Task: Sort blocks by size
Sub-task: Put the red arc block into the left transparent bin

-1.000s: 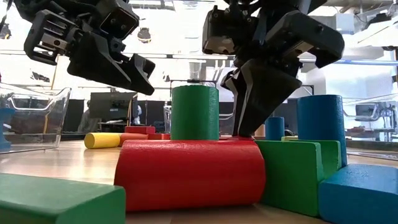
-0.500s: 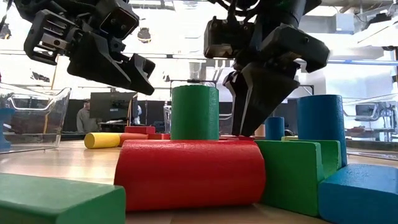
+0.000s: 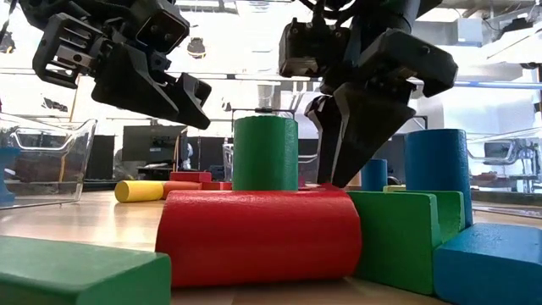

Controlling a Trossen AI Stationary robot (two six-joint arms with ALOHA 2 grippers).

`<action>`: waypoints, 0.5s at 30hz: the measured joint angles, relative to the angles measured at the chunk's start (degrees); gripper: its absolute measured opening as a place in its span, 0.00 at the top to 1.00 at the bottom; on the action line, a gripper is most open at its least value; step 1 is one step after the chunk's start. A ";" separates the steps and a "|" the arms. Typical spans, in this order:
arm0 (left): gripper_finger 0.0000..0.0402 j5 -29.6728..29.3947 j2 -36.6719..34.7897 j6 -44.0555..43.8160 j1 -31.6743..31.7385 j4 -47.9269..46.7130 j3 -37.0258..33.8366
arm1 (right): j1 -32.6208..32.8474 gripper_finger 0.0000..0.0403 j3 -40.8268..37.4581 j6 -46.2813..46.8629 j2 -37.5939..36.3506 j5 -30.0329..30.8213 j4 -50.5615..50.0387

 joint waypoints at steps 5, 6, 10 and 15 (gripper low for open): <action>0.56 0.01 0.00 0.00 0.00 0.01 0.00 | -0.35 0.43 0.00 -0.32 -0.28 0.00 -0.11; 0.56 0.01 0.00 0.00 0.01 0.00 0.00 | -0.35 0.43 0.00 -0.43 -0.37 0.01 -0.09; 0.56 0.01 0.00 0.00 -0.01 0.04 0.00 | -0.17 0.43 0.09 -2.31 -0.46 -0.02 -0.27; 0.56 0.01 0.00 0.00 0.01 0.07 0.00 | 0.31 0.43 0.09 -7.28 -0.39 0.00 -2.18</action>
